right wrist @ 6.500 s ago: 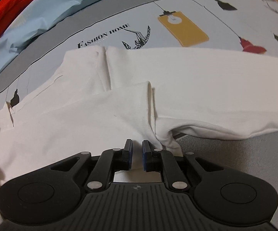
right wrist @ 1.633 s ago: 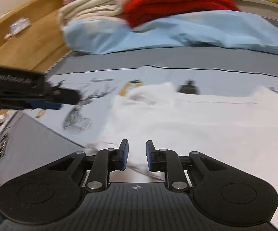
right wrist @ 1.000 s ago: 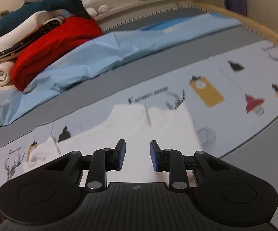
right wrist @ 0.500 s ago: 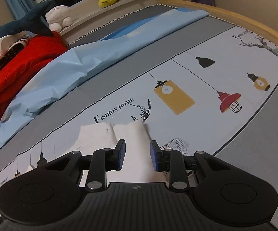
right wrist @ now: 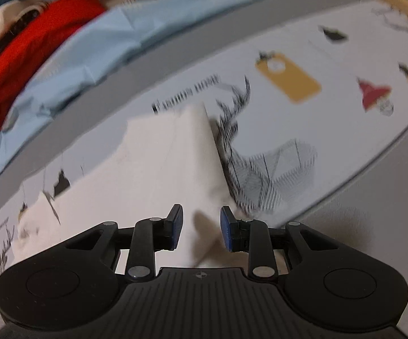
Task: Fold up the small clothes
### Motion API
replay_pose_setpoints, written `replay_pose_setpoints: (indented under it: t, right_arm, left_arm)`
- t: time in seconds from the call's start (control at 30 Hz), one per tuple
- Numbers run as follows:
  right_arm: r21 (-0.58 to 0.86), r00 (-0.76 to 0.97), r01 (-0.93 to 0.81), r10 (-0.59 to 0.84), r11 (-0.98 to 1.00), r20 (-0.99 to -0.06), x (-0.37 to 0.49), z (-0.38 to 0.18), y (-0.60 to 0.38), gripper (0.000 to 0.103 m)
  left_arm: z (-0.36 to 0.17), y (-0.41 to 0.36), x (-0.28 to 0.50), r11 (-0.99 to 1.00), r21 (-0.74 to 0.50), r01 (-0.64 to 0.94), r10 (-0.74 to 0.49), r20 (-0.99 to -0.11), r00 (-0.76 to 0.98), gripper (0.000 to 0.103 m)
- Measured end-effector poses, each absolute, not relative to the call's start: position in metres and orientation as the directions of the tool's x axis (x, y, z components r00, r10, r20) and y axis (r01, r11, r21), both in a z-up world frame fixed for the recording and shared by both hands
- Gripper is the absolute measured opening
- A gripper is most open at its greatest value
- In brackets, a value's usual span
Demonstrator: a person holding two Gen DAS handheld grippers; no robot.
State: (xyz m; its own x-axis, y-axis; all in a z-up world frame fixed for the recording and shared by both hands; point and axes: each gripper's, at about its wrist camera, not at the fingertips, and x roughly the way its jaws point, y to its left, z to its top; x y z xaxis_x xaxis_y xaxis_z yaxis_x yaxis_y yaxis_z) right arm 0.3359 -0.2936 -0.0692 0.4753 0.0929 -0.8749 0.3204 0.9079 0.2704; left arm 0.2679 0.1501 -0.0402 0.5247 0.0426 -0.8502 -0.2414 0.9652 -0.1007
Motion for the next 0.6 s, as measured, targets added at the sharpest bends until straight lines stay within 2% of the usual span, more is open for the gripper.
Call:
replay_pose_setpoints:
  t: [0.23,0.37,0.4,0.43,0.47,0.6]
  right_arm:
    - [0.278,0.352,0.425,0.125,0.862,-0.928,0.321,-0.092,-0.299,0.031]
    - [0.325,0.398,0.519,0.113,0.791,-0.910,0.316,-0.102,-0.312,0.031]
    - [0.344,0.413,0.534,0.117,0.772,-0.903,0.315,-0.103,-0.316,0.030]
    - [0.360,0.427,0.544,0.119,0.758,-0.896,0.313,-0.104,-0.319,0.014]
    - [0.378,0.443,0.552,0.123,0.743,-0.888,0.311,-0.104,-0.323,0.009]
    - [0.460,0.522,0.635,0.093,0.621,-0.848,0.295,-0.095,-0.350,0.008]
  left_arm:
    - [-0.034,0.143,0.272,0.969,-0.123,-0.215,0.013,-0.841,0.540,0.024]
    - [-0.036,0.138,0.272,0.973,-0.124,-0.193,0.001,-0.841,0.541,0.024]
    - [-0.037,0.136,0.272,0.975,-0.123,-0.185,-0.004,-0.841,0.541,0.024]
    - [-0.038,0.134,0.272,0.977,-0.121,-0.175,-0.008,-0.843,0.537,0.024]
    - [-0.040,0.133,0.273,0.979,-0.118,-0.169,-0.010,-0.845,0.534,0.024]
    - [-0.045,0.130,0.274,0.981,-0.106,-0.160,-0.007,-0.852,0.523,0.024]
